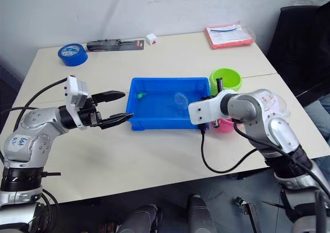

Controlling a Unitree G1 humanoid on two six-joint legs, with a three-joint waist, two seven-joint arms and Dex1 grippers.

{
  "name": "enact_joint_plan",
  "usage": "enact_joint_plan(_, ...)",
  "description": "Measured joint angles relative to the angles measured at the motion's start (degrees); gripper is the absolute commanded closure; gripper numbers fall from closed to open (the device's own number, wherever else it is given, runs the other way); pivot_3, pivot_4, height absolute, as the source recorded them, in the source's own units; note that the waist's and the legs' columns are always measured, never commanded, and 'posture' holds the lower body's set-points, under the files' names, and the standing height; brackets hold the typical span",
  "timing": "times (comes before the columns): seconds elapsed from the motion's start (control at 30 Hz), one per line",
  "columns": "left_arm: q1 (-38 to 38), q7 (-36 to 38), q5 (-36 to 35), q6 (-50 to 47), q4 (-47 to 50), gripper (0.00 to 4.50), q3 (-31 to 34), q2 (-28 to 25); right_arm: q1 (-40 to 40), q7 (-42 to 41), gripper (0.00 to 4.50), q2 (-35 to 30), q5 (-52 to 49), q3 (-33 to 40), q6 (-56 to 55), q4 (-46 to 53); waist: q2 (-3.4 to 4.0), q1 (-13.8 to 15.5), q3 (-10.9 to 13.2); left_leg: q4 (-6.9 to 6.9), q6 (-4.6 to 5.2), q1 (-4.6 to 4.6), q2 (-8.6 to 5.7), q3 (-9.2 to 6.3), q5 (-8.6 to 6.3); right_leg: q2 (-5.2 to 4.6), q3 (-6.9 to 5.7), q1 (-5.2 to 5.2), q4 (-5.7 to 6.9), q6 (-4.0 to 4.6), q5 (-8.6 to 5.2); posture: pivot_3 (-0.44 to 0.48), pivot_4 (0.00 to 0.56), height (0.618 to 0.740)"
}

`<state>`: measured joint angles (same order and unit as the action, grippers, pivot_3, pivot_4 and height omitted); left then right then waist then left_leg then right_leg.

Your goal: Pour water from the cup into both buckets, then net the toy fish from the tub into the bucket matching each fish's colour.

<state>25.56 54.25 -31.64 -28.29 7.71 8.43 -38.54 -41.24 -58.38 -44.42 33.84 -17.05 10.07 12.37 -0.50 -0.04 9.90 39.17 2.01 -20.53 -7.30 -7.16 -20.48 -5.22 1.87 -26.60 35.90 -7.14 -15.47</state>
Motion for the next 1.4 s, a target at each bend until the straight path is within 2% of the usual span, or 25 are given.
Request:
enact_joint_plan(0.13,-0.5,-0.1,-0.1,-0.1,0.6,0.0,0.2,0.0,-1.5,1.6,3.72,-1.8,2.2,0.0,-0.1,-2.4,0.0,0.1,0.0,0.0,0.0,0.0,-0.01,-0.02,0.0,-0.01,-0.02,0.01,-0.02,0.0,0.0,0.0,0.15,0.74)
enact_joint_plan(0.47,-1.1,-0.6,-0.2,-0.6,1.1,0.0,0.5,0.0,-0.9,-1.8,3.72,-4.1,3.3,-0.2,0.0,-3.3,0.0,-0.1,0.0,-0.03,0.0,0.0,0.01,0.0,0.0,0.0,0.0,0.0,-0.01,0.0,0.0,0.0,0.15,0.74)
enact_joint_plan(0.87,-1.1,-1.1,-0.2,-0.6,1.1,0.0,0.5,0.0,1.8,-8.8,3.72,-4.8,1.8,-0.2,1.6,0.9,0.0,-0.1,0.0,-0.02,0.0,0.0,0.02,0.0,0.0,0.0,0.0,0.0,-0.01,0.0,0.0,0.0,0.15,0.74)
enact_joint_plan(1.1,-2.1,-1.8,-0.7,-0.9,2.8,0.0,0.8,-0.1,1.3,-10.8,3.72,-0.8,-1.2,-0.3,6.9,-0.6,0.0,-0.1,0.0,-0.01,0.0,0.0,0.02,-0.01,0.0,0.0,-0.01,0.01,0.0,0.0,0.0,0.0,0.15,0.74)
enact_joint_plan(1.4,-5.1,-3.5,-1.8,-1.9,5.4,0.0,3.5,-0.6,-3.7,-14.5,3.72,3.5,-6.0,-0.9,14.1,-6.0,0.0,-0.1,0.0,-0.02,0.0,0.01,0.02,-0.02,0.0,0.0,-0.01,0.01,-0.02,0.0,0.0,0.0,0.15,0.74)
